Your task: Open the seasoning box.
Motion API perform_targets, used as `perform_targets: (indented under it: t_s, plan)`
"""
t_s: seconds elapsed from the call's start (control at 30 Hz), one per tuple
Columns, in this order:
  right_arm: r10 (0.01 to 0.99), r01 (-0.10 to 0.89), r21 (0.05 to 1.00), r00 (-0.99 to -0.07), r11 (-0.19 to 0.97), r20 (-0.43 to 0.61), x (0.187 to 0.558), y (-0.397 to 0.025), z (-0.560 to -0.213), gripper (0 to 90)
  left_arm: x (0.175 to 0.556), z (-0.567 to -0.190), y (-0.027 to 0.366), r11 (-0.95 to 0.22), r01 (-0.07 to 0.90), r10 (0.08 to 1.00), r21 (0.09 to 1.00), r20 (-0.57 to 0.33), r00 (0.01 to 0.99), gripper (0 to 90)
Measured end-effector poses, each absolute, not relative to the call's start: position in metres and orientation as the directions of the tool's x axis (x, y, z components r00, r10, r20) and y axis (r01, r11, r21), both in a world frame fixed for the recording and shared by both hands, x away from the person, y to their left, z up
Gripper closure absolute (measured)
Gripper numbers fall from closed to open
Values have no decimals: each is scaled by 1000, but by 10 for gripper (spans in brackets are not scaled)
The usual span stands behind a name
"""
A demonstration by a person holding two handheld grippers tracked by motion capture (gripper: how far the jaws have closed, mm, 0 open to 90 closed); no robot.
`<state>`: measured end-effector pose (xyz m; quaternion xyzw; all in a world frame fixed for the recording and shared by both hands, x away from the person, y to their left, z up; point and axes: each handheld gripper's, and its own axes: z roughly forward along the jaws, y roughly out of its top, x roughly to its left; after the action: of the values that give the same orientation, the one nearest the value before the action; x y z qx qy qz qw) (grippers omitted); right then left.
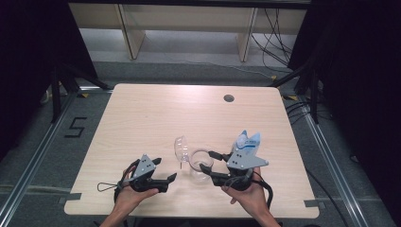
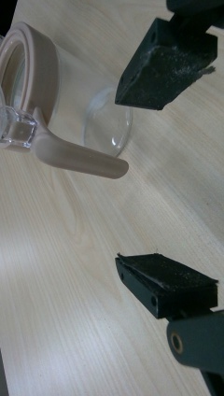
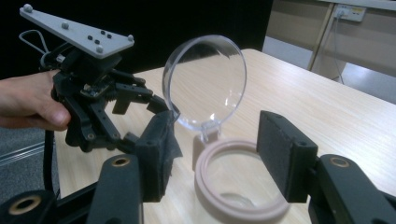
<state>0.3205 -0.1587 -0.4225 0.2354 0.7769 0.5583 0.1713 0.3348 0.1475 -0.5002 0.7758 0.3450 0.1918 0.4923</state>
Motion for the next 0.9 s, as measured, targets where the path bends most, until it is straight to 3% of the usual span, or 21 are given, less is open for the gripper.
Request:
perform_targets:
  t_s: [0.47, 0.9]
  plan:
    - [640, 220, 950, -768, 221, 28, 301, -209, -429, 398, 334, -500, 146, -261, 360, 729, 896, -61, 682, 157]
    - [767, 260, 955, -639, 144, 58, 293, -255, -439, 373, 334, -500, 145, -265, 358, 727, 895, -59, 684, 156]
